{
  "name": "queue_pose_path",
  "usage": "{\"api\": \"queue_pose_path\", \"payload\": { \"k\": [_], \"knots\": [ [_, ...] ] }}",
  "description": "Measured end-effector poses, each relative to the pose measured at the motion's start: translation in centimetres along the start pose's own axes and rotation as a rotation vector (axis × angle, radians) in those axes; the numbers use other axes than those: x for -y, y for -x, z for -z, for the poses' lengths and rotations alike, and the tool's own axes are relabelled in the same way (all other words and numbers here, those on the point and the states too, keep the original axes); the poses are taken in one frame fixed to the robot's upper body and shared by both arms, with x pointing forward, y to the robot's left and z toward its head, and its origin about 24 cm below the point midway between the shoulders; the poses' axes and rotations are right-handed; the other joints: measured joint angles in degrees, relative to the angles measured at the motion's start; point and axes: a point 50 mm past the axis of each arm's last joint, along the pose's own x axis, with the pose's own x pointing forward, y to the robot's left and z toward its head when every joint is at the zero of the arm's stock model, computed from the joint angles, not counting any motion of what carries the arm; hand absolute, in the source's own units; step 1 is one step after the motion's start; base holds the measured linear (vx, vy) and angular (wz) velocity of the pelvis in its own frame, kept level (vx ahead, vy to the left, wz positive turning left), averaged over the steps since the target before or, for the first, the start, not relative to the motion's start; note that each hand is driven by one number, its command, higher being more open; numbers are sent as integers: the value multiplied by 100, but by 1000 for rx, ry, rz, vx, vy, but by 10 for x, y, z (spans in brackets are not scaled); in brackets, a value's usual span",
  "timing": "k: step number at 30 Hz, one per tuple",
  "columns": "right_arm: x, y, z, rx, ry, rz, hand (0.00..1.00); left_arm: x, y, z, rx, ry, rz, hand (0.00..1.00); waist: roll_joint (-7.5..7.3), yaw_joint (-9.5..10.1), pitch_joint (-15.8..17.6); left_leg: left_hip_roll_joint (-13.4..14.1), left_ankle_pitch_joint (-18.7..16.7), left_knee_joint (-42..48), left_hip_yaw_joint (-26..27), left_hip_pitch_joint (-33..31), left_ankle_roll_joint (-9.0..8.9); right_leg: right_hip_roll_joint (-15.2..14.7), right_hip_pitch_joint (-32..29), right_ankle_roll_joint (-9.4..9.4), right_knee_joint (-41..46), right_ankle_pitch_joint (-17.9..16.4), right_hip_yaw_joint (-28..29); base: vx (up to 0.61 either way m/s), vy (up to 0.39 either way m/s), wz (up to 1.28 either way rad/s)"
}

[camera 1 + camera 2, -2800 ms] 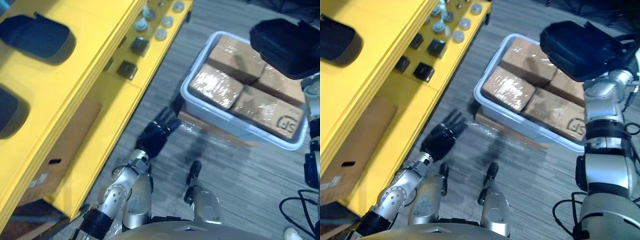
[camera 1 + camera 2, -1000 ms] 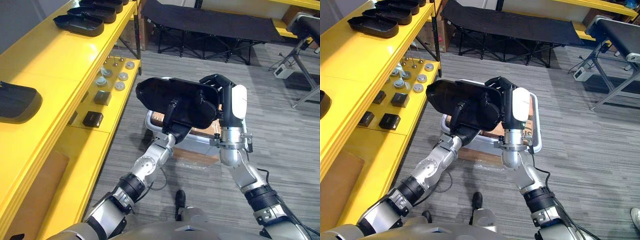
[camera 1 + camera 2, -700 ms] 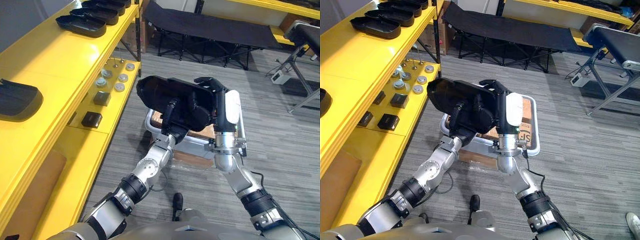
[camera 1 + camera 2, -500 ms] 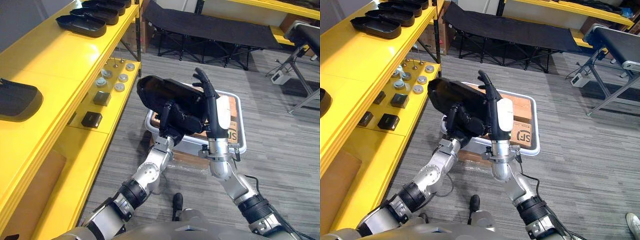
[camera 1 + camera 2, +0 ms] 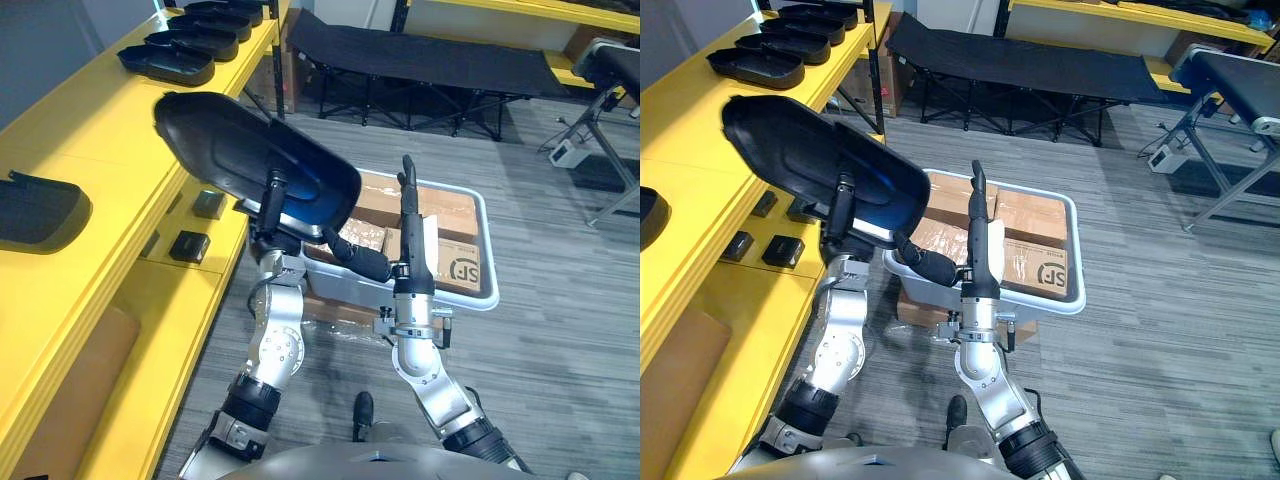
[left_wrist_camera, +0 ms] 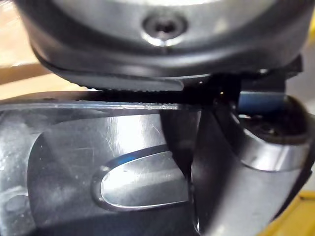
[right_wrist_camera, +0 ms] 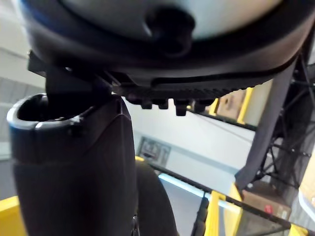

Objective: Walk over and take three plastic housings, then place them on the shelf

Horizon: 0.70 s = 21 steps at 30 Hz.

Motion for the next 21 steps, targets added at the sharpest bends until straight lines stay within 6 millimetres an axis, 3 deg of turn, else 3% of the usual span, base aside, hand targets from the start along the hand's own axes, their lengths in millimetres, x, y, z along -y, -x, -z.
{"api": "queue_pose_path", "payload": {
  "k": [2, 4, 8, 13, 21],
  "knots": [
    [3, 3, 8, -65, 9, 25, 100, -6, -5, -17, 140, -110, -79, 0, 0, -7, 0, 0, 0, 1, -24, 10, 0, -1, 29, 2, 0, -12, -28, -5, 2, 6],
    [24, 13, 35, -247, 21, 132, 100, -12, -8, -52, 367, -193, -182, 0, 11, 0, -1, -5, 0, -5, -36, 7, 0, -9, 38, 5, -1, -43, -55, -17, 10, 6],
    [58, 36, 62, -446, 38, 313, 100, -16, -4, -93, 647, -321, -264, 0, 111, 99, -32, -5, -5, -22, -47, 8, -4, -9, 38, 9, -3, -49, -70, 0, 5, 2],
    [57, 35, 59, -445, -27, 332, 100, -20, 0, -88, 680, -591, -258, 0, 218, 82, -105, -1, -11, -25, -11, 13, -3, -1, 7, 8, -6, -47, -34, -16, 4, -4],
    [64, 33, 55, -417, -152, 262, 100, -49, 5, -82, 597, -786, -187, 0, 281, -28, -159, 4, -10, -40, 62, -3, -3, 8, -70, 7, -38, -49, 53, -3, 1, -6]
  ]
}}
